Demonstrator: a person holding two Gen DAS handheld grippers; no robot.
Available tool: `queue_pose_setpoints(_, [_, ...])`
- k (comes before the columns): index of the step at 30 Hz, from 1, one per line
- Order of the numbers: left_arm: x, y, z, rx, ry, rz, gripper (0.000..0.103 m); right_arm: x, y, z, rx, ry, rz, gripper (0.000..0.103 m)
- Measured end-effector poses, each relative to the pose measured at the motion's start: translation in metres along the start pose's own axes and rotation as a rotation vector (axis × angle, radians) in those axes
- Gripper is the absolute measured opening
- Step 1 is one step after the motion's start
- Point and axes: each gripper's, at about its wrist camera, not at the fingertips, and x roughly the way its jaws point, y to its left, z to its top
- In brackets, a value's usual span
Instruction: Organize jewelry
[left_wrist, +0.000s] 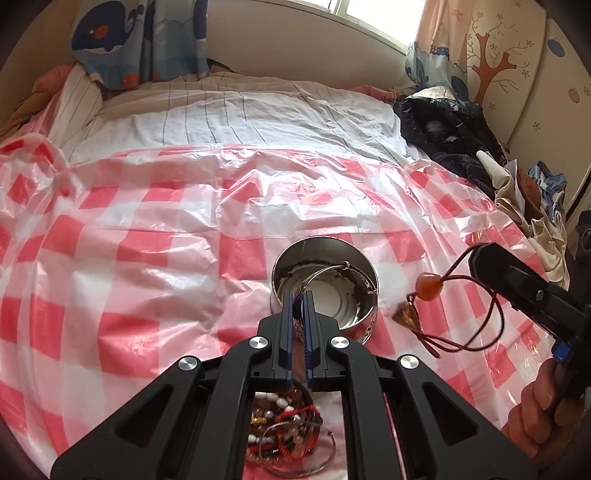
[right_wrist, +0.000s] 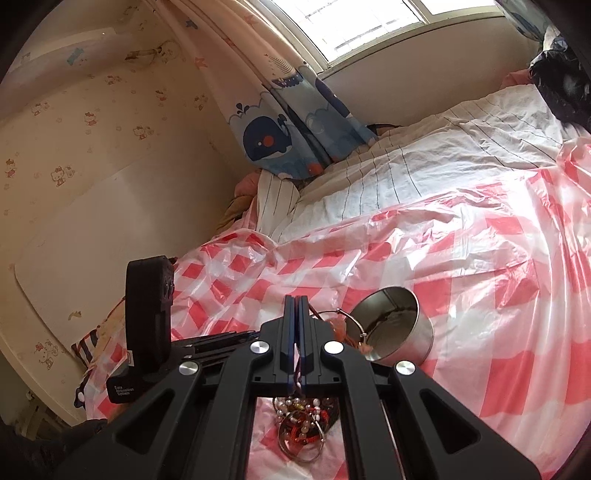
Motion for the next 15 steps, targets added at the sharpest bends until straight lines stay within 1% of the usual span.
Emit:
queue_pose_setpoints(4, [0.030, -0.007, 0.013, 0.010, 0.027, -0.019, 0.004, 0.014, -0.012, 0.011, -0.003, 0.007, -0.017, 0.003])
queue_pose_setpoints(7, [0.057, -0.008, 0.018, 0.027, 0.074, -0.021, 0.005, 0.025, -0.020, 0.016, 0.009, 0.015, -0.020, 0.003])
queue_pose_setpoints(9, [0.064, -0.004, 0.019, 0.028, 0.088, -0.008, 0.006, 0.034, -0.024, 0.018, 0.014, 0.019, -0.020, 0.003])
queue_pose_setpoints(11, [0.061, 0.003, 0.020, 0.023, 0.082, 0.012, 0.008, 0.045, -0.028, 0.019, 0.021, 0.046, -0.027, 0.003])
queue_pose_setpoints(12, [0.056, 0.008, 0.020, 0.017, 0.075, 0.024, 0.010, 0.056, -0.032, 0.017, 0.018, 0.090, -0.080, 0.003])
queue_pose_setpoints(14, [0.044, 0.017, 0.019, 0.007, 0.068, 0.052, 0.013, 0.069, -0.038, 0.010, -0.030, 0.145, -0.257, 0.008])
queue_pose_setpoints(15, [0.039, 0.022, 0.018, 0.000, 0.066, 0.059, 0.016, 0.070, -0.042, 0.006, -0.036, 0.155, -0.306, 0.023])
